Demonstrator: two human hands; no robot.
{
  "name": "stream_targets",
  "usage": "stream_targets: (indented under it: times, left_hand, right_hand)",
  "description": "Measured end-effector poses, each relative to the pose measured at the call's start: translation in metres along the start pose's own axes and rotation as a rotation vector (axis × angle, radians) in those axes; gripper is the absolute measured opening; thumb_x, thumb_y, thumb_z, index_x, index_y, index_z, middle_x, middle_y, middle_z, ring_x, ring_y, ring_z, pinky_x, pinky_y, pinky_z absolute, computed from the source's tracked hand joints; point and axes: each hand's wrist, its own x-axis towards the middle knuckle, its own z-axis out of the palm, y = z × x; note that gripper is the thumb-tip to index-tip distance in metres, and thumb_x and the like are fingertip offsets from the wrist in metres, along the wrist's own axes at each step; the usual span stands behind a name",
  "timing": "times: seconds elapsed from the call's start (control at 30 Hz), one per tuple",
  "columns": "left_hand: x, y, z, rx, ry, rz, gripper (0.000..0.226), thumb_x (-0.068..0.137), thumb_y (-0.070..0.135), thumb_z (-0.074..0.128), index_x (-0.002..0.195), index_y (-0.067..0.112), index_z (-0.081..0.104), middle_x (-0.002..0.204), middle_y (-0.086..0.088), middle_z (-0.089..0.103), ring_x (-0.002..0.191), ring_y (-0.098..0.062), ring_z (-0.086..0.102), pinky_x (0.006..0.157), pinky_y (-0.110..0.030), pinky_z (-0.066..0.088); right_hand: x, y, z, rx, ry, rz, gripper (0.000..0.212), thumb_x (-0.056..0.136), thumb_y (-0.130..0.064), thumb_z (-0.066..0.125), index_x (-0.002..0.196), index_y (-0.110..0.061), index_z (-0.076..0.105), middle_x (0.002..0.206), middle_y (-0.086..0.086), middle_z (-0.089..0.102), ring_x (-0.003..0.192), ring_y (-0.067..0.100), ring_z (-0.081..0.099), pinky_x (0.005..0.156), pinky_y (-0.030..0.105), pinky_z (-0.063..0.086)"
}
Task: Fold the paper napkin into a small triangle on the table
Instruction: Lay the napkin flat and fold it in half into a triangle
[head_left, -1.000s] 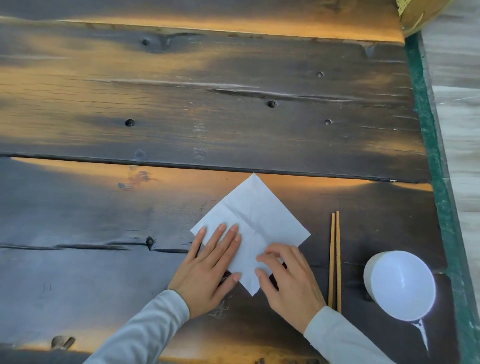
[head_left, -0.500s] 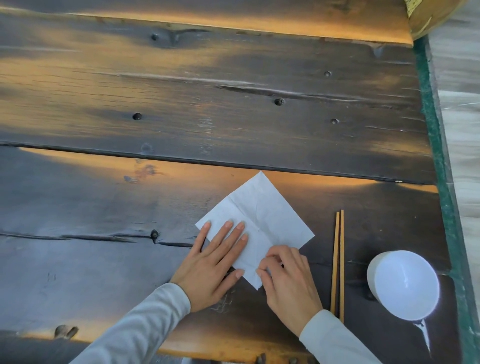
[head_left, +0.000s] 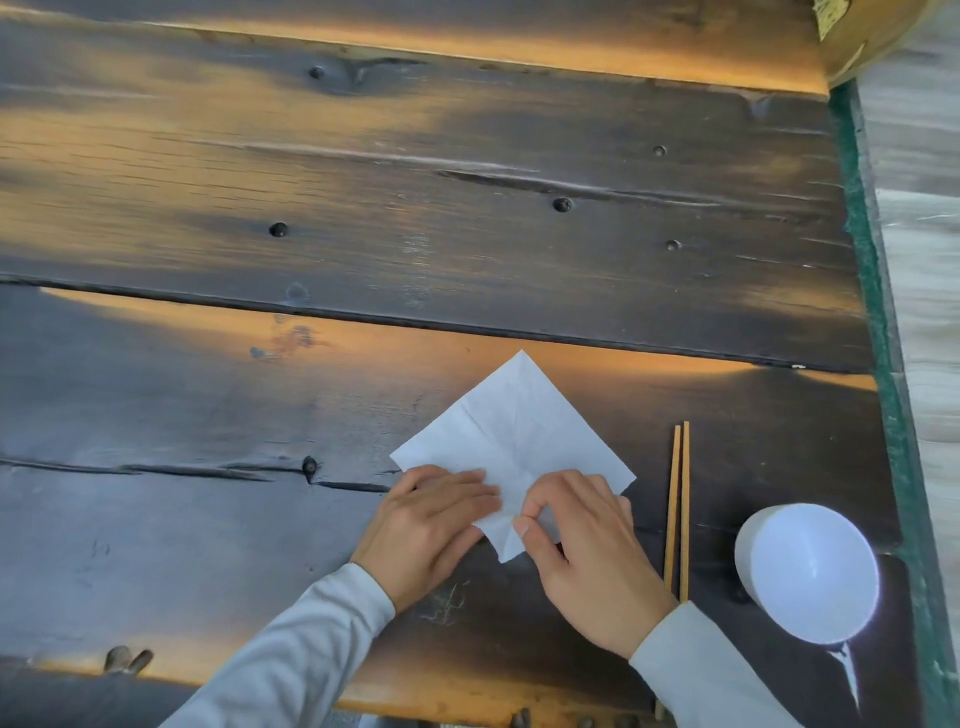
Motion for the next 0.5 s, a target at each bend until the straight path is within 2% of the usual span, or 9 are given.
stream_targets:
  times: [0.07, 0.13, 0.2, 0.27, 0.33, 0.4, 0.47, 0.5]
  left_hand:
    - [0.006, 0.004, -0.004, -0.024, 0.016, -0.085, 0.025, 0.097, 0.024, 0.055, 0.109, 0.018, 0.076, 0.116, 0.007, 0.076, 0.110, -0.009, 0.069, 0.089, -0.032, 0.047]
    - [0.013, 0.009, -0.011, -0.069, 0.001, -0.185, 0.025, 0.093, 0.024, 0.056, 0.105, 0.019, 0.077, 0.104, 0.009, 0.078, 0.093, -0.013, 0.072, 0.081, -0.031, 0.048]
    - [0.021, 0.012, -0.018, -0.138, -0.039, -0.276, 0.026, 0.093, 0.028, 0.054, 0.103, 0.022, 0.077, 0.097, 0.010, 0.078, 0.085, -0.016, 0.072, 0.077, -0.034, 0.051]
    - [0.027, 0.012, -0.023, -0.185, -0.079, -0.348, 0.030, 0.094, 0.034, 0.050, 0.098, 0.021, 0.077, 0.087, 0.007, 0.077, 0.079, -0.020, 0.070, 0.073, -0.036, 0.053]
    - [0.032, 0.011, -0.025, -0.209, -0.086, -0.410, 0.037, 0.096, 0.042, 0.049, 0.080, 0.016, 0.069, 0.068, 0.004, 0.066, 0.066, -0.019, 0.059, 0.064, -0.036, 0.050]
    - [0.037, 0.008, -0.026, -0.211, -0.061, -0.441, 0.037, 0.097, 0.041, 0.056, 0.068, 0.020, 0.050, 0.057, 0.005, 0.047, 0.060, -0.014, 0.043, 0.057, -0.030, 0.040]
    - [0.041, 0.004, -0.027, -0.231, -0.059, -0.486, 0.031, 0.097, 0.039, 0.062, 0.071, 0.024, 0.056, 0.062, 0.009, 0.050, 0.063, -0.010, 0.044, 0.056, -0.017, 0.034]
    - [0.043, 0.002, -0.027, -0.249, -0.069, -0.520, 0.027, 0.096, 0.041, 0.063, 0.075, 0.024, 0.062, 0.062, 0.010, 0.052, 0.062, -0.007, 0.046, 0.057, -0.016, 0.036]
  right_hand:
    - [0.000, 0.002, -0.005, 0.040, -0.069, 0.018, 0.012, 0.099, -0.051, 0.045, 0.097, -0.039, 0.044, 0.110, -0.022, 0.049, 0.104, 0.002, 0.038, 0.093, 0.024, 0.038]
    - [0.000, 0.005, -0.010, 0.136, -0.136, 0.075, 0.032, 0.086, -0.074, 0.044, 0.105, -0.049, 0.043, 0.112, -0.032, 0.045, 0.108, 0.000, 0.041, 0.085, 0.016, 0.039]
    - [0.001, 0.008, -0.013, 0.195, -0.159, 0.105, 0.048, 0.070, -0.086, 0.050, 0.108, -0.061, 0.038, 0.113, -0.041, 0.040, 0.111, -0.007, 0.040, 0.083, 0.013, 0.037]
    - [0.005, 0.012, -0.015, 0.205, -0.120, 0.098, 0.054, 0.071, -0.081, 0.060, 0.117, -0.061, 0.041, 0.117, -0.040, 0.044, 0.113, -0.009, 0.041, 0.088, 0.016, 0.040]
    - [0.012, 0.017, -0.015, 0.198, -0.030, 0.091, 0.040, 0.087, -0.062, 0.064, 0.123, -0.048, 0.055, 0.117, -0.031, 0.054, 0.113, -0.003, 0.051, 0.090, 0.016, 0.042]
    - [0.019, 0.023, -0.014, 0.206, 0.031, 0.131, 0.026, 0.098, -0.046, 0.058, 0.121, -0.034, 0.064, 0.111, -0.022, 0.061, 0.107, 0.005, 0.059, 0.084, 0.014, 0.041]
    - [0.026, 0.029, -0.012, 0.234, 0.044, 0.171, 0.026, 0.101, -0.041, 0.054, 0.119, -0.027, 0.067, 0.106, -0.016, 0.063, 0.100, 0.008, 0.060, 0.078, 0.013, 0.041]
    - [0.029, 0.031, -0.012, 0.248, 0.044, 0.187, 0.025, 0.102, -0.041, 0.053, 0.117, -0.025, 0.067, 0.105, -0.013, 0.066, 0.097, 0.010, 0.061, 0.077, 0.014, 0.043]
